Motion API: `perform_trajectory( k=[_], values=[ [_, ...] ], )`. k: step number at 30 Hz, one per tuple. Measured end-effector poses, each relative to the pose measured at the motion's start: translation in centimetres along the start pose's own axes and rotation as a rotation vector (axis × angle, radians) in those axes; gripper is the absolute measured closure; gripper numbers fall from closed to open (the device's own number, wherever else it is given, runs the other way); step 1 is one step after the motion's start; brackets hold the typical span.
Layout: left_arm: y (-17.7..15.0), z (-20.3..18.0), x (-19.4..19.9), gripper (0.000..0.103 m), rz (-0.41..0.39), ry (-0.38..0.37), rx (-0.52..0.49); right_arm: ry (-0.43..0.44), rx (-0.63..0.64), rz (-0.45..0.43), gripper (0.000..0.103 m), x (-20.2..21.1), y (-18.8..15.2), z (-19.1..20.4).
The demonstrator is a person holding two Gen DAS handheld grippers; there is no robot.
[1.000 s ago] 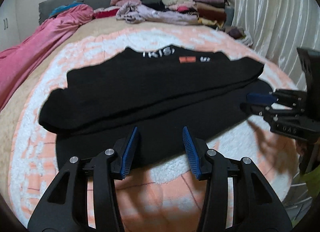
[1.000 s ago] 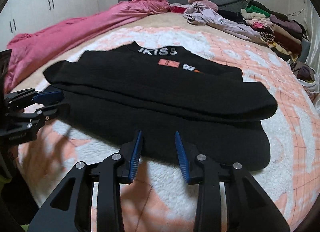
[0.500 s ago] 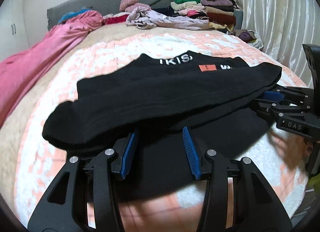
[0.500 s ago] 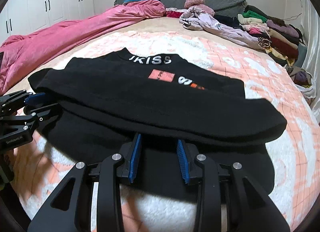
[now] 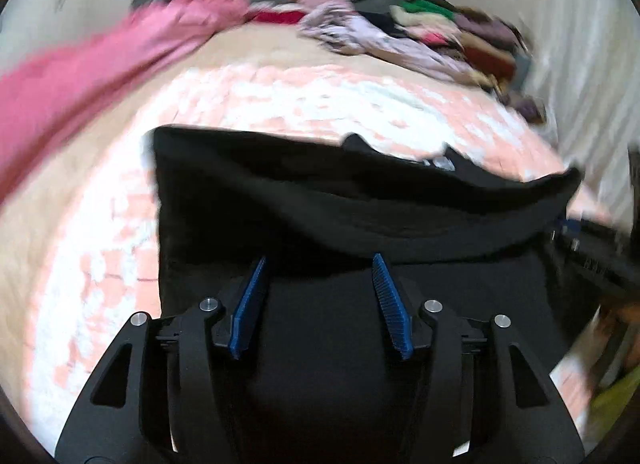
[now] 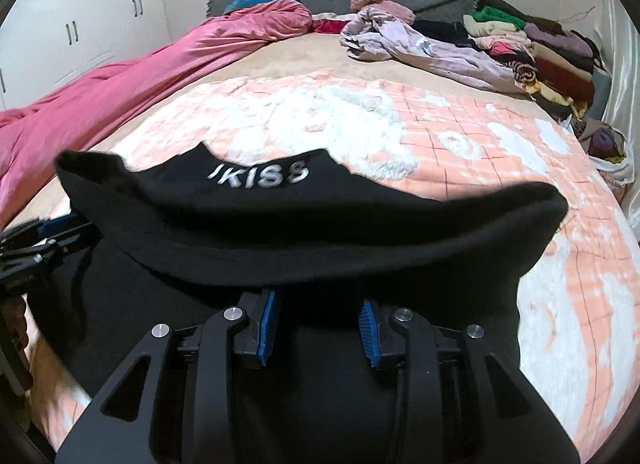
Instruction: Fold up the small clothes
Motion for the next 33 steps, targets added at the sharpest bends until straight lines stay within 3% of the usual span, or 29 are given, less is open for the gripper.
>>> perform_trajectory(
  k=[6,11,14,18,21,25,26,27,29,31,33],
  values=[
    [1.0,3.4,0.7,0.058,-0.077,0.031,0.067,-0.037,-0.036,-0.003,0.069,-2.1,1.0,-1.7],
    [0.8,6.1,1.1,0.057,-0.075,0.071,0.096,-0.050,-0.082,-0.087,0.062,0.2,1.8,-3.7],
    [0.9,6.7,1.2,0.056,-0.076,0.051,0.134,-0.078,-0.123,-0.109,0.060,1.3,2.2,-6.2],
    [1.2,6.3,1.4,0.038,-0.102,0.021,0.135,-0.120,-0.176,-0.062,0.054,1.0,1.9,-9.3],
    [0.9,5.8,0.9,0.038,-0.083,0.034,0.107,-0.112,-0.213,0.004,0.052,-0.2,1.1,-10.6],
    [0.8,6.1,0.1,0.038,-0.057,0.032,0.124,-0.132,-0.216,0.026,0.052,-1.0,0.7,-11.1],
    [0.9,6.3,-0.2,0.038,-0.049,0.020,0.137,-0.136,-0.222,0.031,0.054,-1.3,0.6,-11.3],
    [0.9,6.3,-0.4,0.039,-0.043,0.011,0.141,-0.133,-0.231,0.032,0.064,-1.5,0.6,-11.4],
    [0.9,6.2,-0.6,0.055,-0.037,0.015,0.122,-0.087,-0.264,0.020,0.073,-1.8,0.6,-11.5],
    [0.7,6.1,-0.6,0.078,-0.037,0.040,0.097,-0.076,-0.262,0.025,0.079,-2.1,0.4,-11.5],
    [0.7,5.8,-0.2,0.093,-0.053,0.046,0.077,-0.074,-0.236,0.017,0.086,-2.0,0.4,-11.2]
  ],
)
Point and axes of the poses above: each gripper's, at about its wrist camera, not at the fingertips, and x roughly against the way its jaws point, z to its left, y to its top, the point moved 7 cm from there along -x, roughly the way its jaws point, and after that the axes turned 5 degrees about -z, right-handed, at the moved point
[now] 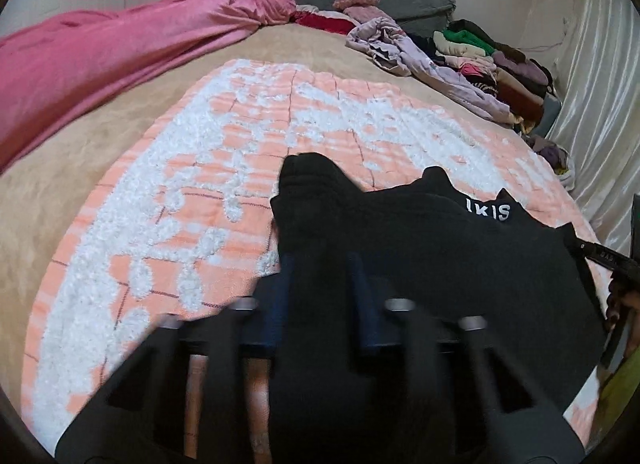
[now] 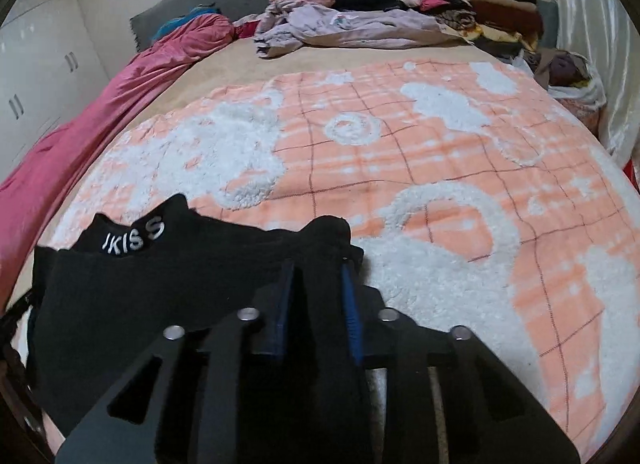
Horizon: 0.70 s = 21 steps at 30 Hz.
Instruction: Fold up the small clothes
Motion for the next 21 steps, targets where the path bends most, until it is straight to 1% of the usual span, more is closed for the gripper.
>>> perform_trajectory(
  k=[1,2,3,7,9,12,13,15,18,21],
  values=[
    [0.2,0.0,0.3,0.097,-0.013,0.002,-0.006,-0.001,0.015,-0.010,0.087,0.3,0.0,0.1],
    [0.5,-0.1,0.8,0.097,-0.035,0.002,-0.014,0.002,0.018,-0.024,0.089,0.6,0.2,0.2],
    [1.0,-0.3,1.4,0.099,-0.061,-0.006,-0.019,0.008,0.019,-0.040,0.094,1.0,0.5,0.2],
    [2.7,-0.9,3.2,0.099,-0.125,-0.043,-0.022,0.029,0.039,-0.143,0.095,3.3,2.6,0.4],
    [3.2,-1.0,3.4,0.099,-0.146,-0.039,-0.036,0.016,0.063,-0.160,0.095,3.6,3.3,0.6],
    [3.1,-0.8,2.1,0.099,-0.131,-0.010,-0.055,-0.013,0.086,-0.147,0.095,2.6,3.8,0.5],
    [2.8,-0.5,1.3,0.099,-0.112,0.001,-0.055,-0.024,0.088,-0.138,0.095,2.0,3.7,0.4],
    [2.1,0.0,-0.2,0.099,-0.071,0.021,-0.057,-0.047,0.096,-0.109,0.095,0.6,3.3,0.2],
    [1.2,0.4,-1.5,0.098,-0.025,0.031,-0.055,-0.102,0.111,-0.051,0.095,-1.2,2.1,-0.2],
    [0.9,0.5,-1.8,0.097,-0.010,0.042,-0.063,-0.146,0.138,-0.023,0.094,-2.1,1.3,-0.2]
  ],
)
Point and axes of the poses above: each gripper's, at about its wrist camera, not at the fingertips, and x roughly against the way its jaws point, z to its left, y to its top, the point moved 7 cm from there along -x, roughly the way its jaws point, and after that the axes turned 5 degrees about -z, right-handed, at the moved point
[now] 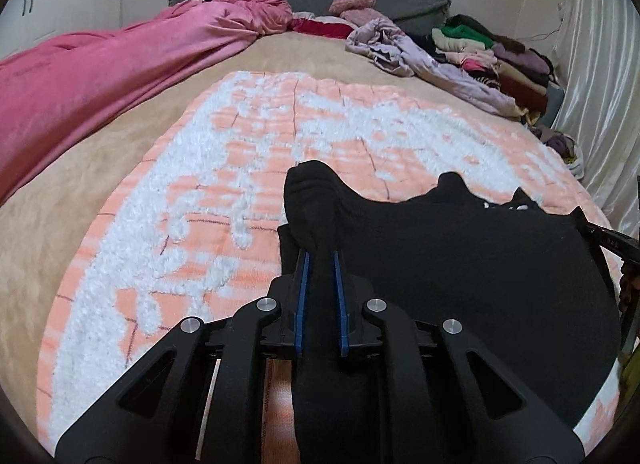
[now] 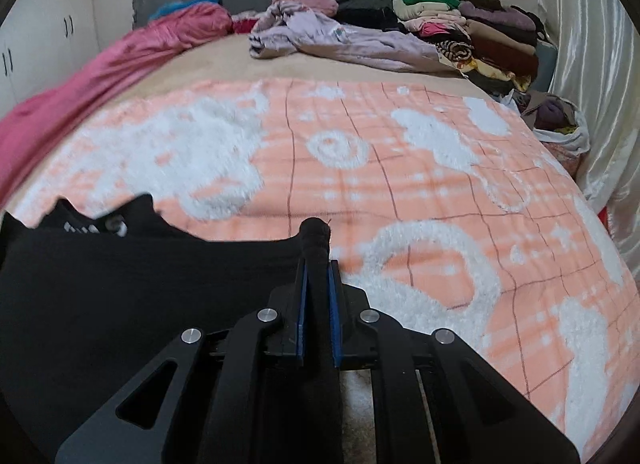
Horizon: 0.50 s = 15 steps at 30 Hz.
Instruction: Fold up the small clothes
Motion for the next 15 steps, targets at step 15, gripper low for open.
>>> perform_trajectory(
  k=[15],
  values=[
    [0.8,3.9,3.6,0.078,-0.046,0.030,0.129,-0.094,0.036,-0.126,0.055,5.3,0.3,-1.0]
  ],
)
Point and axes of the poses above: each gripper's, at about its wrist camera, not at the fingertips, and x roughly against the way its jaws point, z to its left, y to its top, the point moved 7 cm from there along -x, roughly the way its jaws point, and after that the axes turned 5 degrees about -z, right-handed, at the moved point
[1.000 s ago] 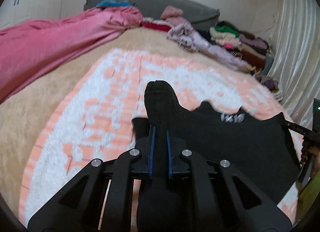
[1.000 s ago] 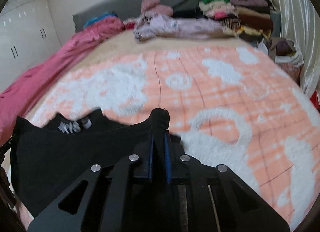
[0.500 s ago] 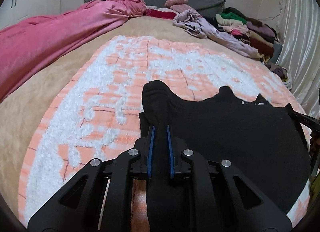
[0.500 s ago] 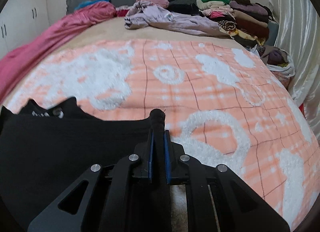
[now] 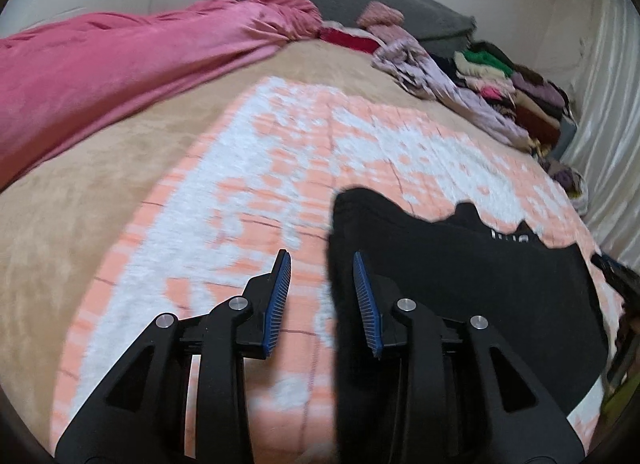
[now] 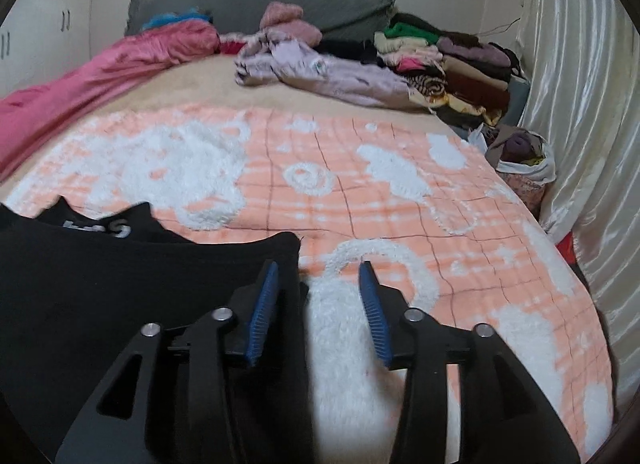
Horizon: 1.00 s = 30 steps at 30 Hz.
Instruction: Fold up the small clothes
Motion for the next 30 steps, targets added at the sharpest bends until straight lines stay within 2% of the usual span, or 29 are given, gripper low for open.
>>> perform_trajectory(
  k=[7,9,12,14,16,20,26,30],
  values=[
    [0.4,-0.2,3.5,0.077,-0.052,-0.013,0.020,0.088,0.005,-0.047,0.051,4.6,-1.5,2.2],
    [0.4,-0.9,4.4,0.073,-0.067,-0.023,0.009,0.113,0.005,-0.060,0.046,5.7,-1.7,3.0],
    [0.5,-1.9,5.5,0.070,-0.089,-0.039,-0.009,0.151,0.009,-0.072,0.044,7.3,-2.0,4.3],
    [0.5,-2.3,5.9,0.061,-0.099,-0.043,-0.019,0.163,0.010,-0.076,0.040,8.0,-2.2,4.8],
    [0.4,-2.5,6.3,0.059,-0.103,-0.047,-0.022,0.177,0.007,-0.080,0.037,8.7,-2.4,5.4],
    [0.0,-3.0,6.7,0.048,-0.100,-0.058,-0.030,0.185,-0.001,-0.078,0.036,9.4,-2.8,5.9],
    [-1.6,-4.5,6.9,0.045,-0.067,-0.078,-0.072,0.202,-0.002,-0.050,0.036,9.7,-4.1,6.8],
    [-3.4,-6.1,6.3,0.045,-0.011,-0.094,-0.116,0.216,-0.017,-0.029,0.036,9.6,-5.0,7.1]
  ],
)
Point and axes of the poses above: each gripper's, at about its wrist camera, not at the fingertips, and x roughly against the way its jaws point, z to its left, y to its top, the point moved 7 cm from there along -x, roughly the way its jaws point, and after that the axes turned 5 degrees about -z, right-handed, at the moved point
